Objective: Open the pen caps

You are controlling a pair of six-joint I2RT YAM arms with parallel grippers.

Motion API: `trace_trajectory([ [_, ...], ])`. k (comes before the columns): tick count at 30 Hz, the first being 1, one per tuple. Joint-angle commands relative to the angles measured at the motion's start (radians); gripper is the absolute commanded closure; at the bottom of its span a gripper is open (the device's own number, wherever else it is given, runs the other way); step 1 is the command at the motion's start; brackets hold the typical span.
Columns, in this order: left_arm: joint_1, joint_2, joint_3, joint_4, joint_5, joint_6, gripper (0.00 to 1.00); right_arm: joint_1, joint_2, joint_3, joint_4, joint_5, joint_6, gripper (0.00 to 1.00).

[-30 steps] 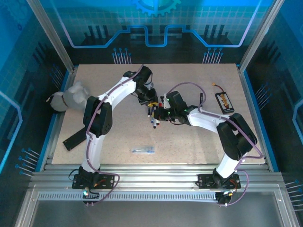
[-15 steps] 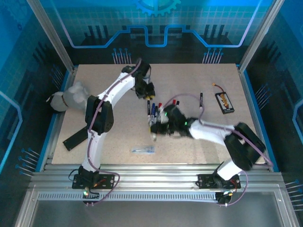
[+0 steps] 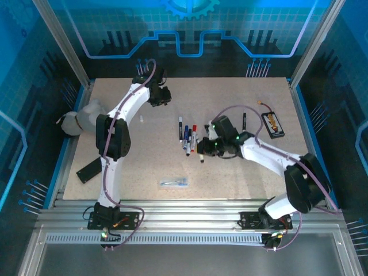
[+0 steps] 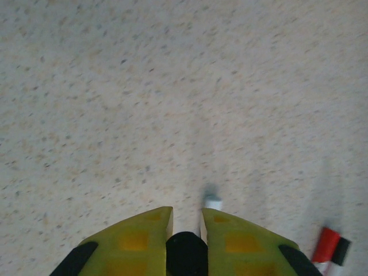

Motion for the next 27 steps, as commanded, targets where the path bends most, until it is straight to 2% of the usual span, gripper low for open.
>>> trace_trajectory([
  [1,0.033,-0.056,-0.055,0.001,-0.056,0.046,1.00,-0.077,0.083,0.121,-0.167,0.157,-0.158,1.00],
  [9,0.078,-0.042,-0.151,0.019,-0.076,0.061,1.00,-0.219,0.305,0.364,-0.324,0.333,-0.304,1.00],
  [14,0.085,-0.003,-0.148,0.014,-0.096,0.075,1.00,-0.285,0.398,0.449,-0.340,0.376,-0.338,1.00],
  [24,0.086,0.087,-0.082,-0.034,-0.103,0.078,1.00,-0.354,0.552,0.568,-0.394,0.458,-0.366,1.00],
  [27,0.085,0.098,-0.085,-0.034,-0.108,0.079,1.00,-0.363,0.575,0.583,-0.407,0.493,-0.363,0.97],
])
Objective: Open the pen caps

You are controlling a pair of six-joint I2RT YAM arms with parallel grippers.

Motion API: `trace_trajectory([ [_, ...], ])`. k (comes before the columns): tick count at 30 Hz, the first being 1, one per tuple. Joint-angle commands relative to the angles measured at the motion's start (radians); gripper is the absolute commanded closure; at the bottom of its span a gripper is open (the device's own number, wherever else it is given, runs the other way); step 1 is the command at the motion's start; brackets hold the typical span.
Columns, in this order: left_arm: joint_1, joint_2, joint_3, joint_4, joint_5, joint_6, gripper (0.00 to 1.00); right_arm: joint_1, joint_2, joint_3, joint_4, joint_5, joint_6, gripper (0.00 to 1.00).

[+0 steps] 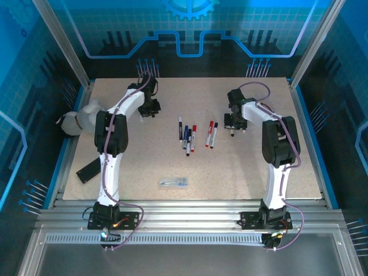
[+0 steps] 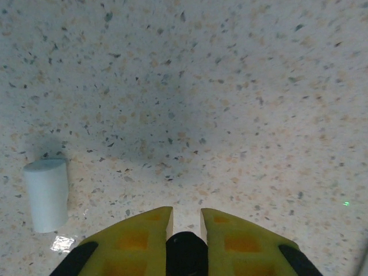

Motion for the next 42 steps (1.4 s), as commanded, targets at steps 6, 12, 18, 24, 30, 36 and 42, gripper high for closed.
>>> trace_trajectory([
  [6,-0.002,0.030,0.017,-0.034,-0.020,0.019,1.00,-0.030,0.063,0.072,-0.088,0.111,-0.001,0.86],
  [12,-0.009,0.030,0.003,-0.027,-0.018,0.020,0.89,-0.033,0.082,0.081,-0.116,0.159,-0.001,0.70],
  [18,-0.022,0.030,0.001,-0.029,-0.024,0.023,0.78,-0.033,0.072,0.070,-0.133,0.201,0.001,0.63],
  [24,-0.031,0.021,0.001,-0.032,-0.034,0.024,0.72,-0.034,0.054,0.060,-0.138,0.211,0.010,0.62],
  [30,-0.033,0.007,0.001,-0.037,-0.039,0.027,0.69,-0.031,0.024,0.074,-0.149,0.213,0.009,0.62],
  [36,-0.053,-0.045,0.011,-0.046,-0.058,0.033,0.68,-0.001,-0.087,0.062,-0.129,0.175,0.018,0.63],
  [42,-0.111,-0.105,0.012,-0.017,-0.036,0.018,0.60,0.100,-0.310,-0.086,0.013,0.052,0.080,0.61],
])
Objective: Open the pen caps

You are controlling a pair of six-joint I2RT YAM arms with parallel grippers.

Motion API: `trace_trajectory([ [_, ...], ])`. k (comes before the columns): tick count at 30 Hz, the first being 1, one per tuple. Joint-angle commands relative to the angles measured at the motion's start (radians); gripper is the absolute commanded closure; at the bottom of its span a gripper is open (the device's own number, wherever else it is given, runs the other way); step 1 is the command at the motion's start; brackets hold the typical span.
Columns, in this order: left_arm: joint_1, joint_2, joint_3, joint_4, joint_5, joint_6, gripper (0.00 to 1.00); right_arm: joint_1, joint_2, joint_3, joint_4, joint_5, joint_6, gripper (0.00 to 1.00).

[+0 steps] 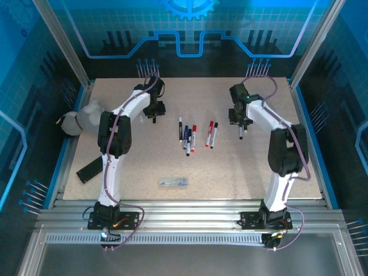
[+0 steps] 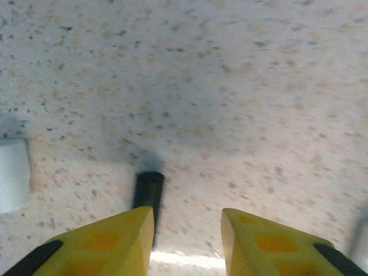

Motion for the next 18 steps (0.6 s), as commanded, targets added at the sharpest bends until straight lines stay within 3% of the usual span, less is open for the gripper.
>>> trace_trajectory([
  [1,-0.052,-0.084,0.014,0.004,0.008,0.007,0.58,0.070,-0.106,-0.069,0.076,-0.096,0.066,0.60],
  [7,-0.128,-0.006,0.127,-0.021,-0.003,0.011,0.52,0.158,-0.151,-0.130,0.105,-0.147,0.109,0.52],
  [18,-0.174,0.124,0.253,-0.067,-0.032,0.015,0.53,0.177,-0.175,-0.139,0.140,-0.222,0.125,0.49],
])
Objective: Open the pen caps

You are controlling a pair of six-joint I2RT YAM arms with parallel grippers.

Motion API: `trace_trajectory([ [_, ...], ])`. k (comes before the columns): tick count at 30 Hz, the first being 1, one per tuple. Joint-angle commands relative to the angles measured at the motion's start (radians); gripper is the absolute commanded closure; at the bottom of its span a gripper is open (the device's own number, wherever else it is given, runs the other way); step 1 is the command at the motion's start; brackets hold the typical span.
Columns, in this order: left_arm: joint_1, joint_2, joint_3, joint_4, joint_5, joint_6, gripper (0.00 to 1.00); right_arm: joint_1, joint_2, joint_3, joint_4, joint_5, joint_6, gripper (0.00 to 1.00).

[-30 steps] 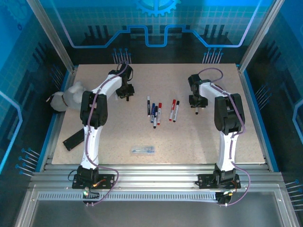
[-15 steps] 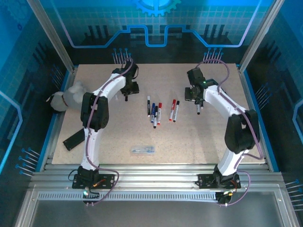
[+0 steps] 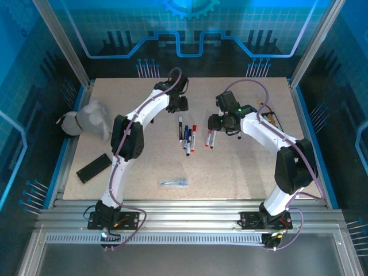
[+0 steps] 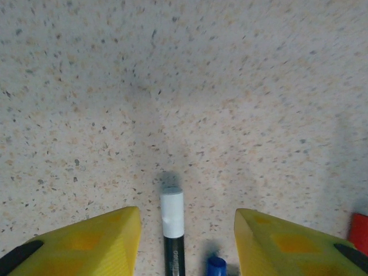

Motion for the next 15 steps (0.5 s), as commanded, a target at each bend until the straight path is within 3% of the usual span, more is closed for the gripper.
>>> trace_trajectory([
  [1,-0.003,0.045,0.035,-0.054,-0.023,0.014,0.53,0.008,-0.022,0.007,0.019,-0.028,0.014,0.49],
  [15,-0.009,0.098,0.034,-0.057,-0.012,0.008,0.57,0.008,0.006,0.025,0.020,-0.046,0.008,0.49],
])
